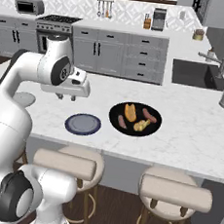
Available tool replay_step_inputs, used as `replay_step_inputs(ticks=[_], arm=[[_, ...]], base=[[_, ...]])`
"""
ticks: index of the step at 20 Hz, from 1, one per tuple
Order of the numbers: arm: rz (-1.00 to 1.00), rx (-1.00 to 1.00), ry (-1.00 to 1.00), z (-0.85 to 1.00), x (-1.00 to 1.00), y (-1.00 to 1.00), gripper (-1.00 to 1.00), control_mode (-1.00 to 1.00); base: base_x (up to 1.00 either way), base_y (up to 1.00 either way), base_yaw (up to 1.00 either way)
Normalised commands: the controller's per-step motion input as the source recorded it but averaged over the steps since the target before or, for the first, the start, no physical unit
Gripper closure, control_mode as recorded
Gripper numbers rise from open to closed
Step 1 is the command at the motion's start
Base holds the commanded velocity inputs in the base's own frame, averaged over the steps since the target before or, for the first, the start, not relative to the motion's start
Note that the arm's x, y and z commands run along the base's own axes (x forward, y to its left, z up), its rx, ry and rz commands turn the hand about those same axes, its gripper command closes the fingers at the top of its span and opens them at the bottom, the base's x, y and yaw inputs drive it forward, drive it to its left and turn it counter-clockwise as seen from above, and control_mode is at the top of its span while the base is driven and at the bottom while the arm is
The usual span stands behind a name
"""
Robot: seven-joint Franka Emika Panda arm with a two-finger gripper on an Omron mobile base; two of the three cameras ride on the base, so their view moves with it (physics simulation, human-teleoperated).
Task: Place one bun and one sausage from the bowl on each plate.
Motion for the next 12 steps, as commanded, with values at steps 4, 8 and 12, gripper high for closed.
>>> replay_step_inputs(ticks=[4, 8, 12], arm=[[0.0, 0.0, 0.0, 0.0, 0.0, 0.0, -1.0, 1.0], [0.0, 0.0, 0.0, 0.0, 0.0, 0.0, -1.0, 1.0], [0.0, 0.0, 0.0, 0.0, 0.0, 0.0, -1.0, 1.0]], base=[[0.05, 0.0, 0.0], [0.47, 0.0, 0.0], [0.55, -0.16, 0.0]])
